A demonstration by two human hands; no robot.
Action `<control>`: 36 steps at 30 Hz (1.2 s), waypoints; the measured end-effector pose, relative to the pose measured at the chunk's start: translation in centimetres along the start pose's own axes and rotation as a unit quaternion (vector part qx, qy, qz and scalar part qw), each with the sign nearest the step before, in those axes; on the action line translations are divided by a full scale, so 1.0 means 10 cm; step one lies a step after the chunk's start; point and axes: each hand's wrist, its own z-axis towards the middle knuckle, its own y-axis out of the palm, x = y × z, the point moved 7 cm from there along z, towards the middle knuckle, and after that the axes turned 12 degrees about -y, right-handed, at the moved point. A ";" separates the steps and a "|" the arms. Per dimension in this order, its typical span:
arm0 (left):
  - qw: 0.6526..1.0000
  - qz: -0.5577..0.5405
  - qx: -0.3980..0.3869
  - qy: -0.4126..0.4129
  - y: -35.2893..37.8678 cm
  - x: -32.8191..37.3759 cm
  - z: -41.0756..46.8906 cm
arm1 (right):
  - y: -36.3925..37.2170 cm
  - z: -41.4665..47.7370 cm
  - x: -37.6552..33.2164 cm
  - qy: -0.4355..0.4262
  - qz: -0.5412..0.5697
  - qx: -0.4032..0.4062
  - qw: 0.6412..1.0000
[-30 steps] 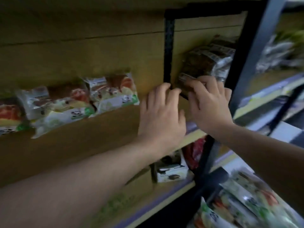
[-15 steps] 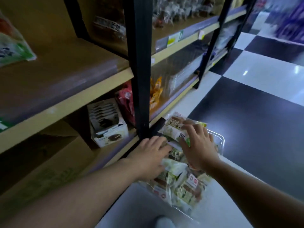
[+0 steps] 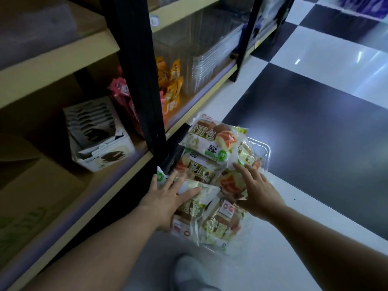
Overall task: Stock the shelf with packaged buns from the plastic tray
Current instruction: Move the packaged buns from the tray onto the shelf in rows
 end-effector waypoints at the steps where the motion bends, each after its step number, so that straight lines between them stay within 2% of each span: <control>1: 1.000 0.000 0.001 0.001 0.01 0.00 0.02 | 0.03 0.00 0.02 0.003 -0.001 0.007 1.000; 7: 0.994 -0.109 -0.015 0.022 -0.01 -0.04 0.08 | 0.26 0.06 0.01 0.029 -0.077 0.076 0.994; 12: 0.993 -0.112 0.023 0.018 -0.07 -0.01 0.05 | 0.27 0.16 0.04 0.038 -0.085 0.077 0.993; 19: 0.985 -0.130 0.111 0.013 -0.61 -0.06 -0.19 | -0.09 0.01 -0.17 0.042 -0.062 0.124 0.989; 24: 0.971 -0.107 0.212 -0.006 -1.28 -0.29 -0.64 | -0.74 -0.07 -0.50 0.013 -0.046 0.194 0.980; 28: 0.942 -0.081 0.325 -0.034 -1.90 -0.54 -1.22 | -1.41 0.01 -0.95 -0.012 -0.003 0.212 0.977; 31: 0.905 -0.075 0.413 -0.073 -2.32 -0.81 -1.76 | -1.93 0.07 -1.40 -0.055 0.012 0.235 0.970; 36: 0.847 -0.143 0.494 -0.139 -2.73 -1.51 -2.59 | -2.55 0.22 -2.20 -0.133 -0.001 0.257 0.957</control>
